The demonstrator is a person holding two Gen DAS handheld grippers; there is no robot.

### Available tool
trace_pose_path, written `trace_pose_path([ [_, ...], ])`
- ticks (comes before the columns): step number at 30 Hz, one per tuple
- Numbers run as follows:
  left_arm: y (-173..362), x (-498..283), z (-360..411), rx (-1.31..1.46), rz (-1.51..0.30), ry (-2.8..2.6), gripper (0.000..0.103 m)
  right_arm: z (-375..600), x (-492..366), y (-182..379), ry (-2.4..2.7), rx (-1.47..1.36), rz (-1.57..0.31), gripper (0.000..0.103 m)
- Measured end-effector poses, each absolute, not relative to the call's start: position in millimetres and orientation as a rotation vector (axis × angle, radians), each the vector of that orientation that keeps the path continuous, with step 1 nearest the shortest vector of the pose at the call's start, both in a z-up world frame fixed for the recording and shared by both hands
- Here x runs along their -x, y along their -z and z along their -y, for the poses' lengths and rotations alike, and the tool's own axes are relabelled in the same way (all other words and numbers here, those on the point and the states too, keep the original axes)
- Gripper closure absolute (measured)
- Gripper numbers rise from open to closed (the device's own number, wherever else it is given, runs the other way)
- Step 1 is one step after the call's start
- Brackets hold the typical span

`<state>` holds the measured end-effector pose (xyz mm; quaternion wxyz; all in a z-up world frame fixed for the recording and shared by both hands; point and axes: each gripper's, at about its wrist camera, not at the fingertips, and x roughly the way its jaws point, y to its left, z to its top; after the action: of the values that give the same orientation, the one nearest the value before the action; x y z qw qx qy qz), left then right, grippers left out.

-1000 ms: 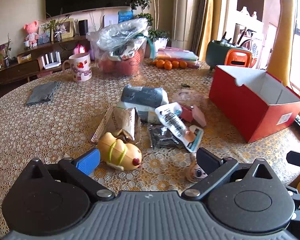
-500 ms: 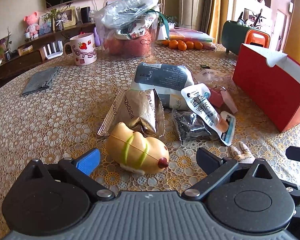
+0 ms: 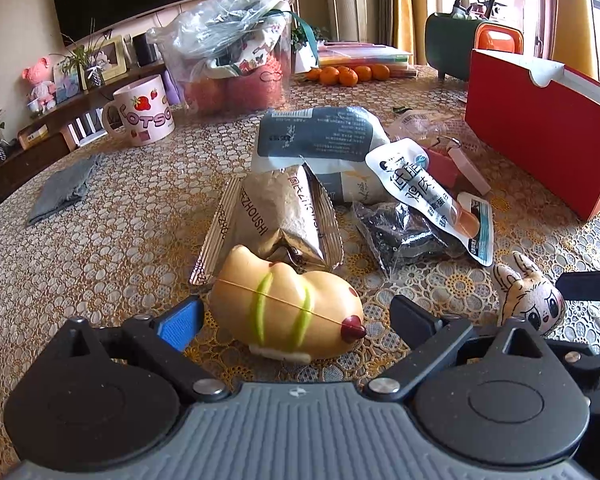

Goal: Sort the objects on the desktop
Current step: 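Grasp the yellow squishy toy with the left tool while the right tool grasps the bunny plush, then carry the yellow toy and bunny plush over the red shoebox with both tools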

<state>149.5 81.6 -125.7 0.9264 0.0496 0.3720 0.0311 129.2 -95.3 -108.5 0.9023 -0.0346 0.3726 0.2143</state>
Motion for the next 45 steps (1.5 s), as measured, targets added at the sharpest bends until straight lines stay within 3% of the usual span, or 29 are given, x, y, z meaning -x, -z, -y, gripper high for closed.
trace_pose_path([
  [9, 128, -149, -83, -0.099, -0.776, -0.09, 0.027, 94, -133, 109, -0.435, 0.086, -0.777, 0.046],
  [17, 126, -144, -78, -0.12, -0.781, -0.102, 0.03, 94, -132, 108, -0.441, 0.093, -0.774, 0.055],
  [45, 51, -111, 1, -0.102, -0.711, -0.013, 0.03, 171, -104, 45, -0.406, -0.004, -0.649, 0.055],
])
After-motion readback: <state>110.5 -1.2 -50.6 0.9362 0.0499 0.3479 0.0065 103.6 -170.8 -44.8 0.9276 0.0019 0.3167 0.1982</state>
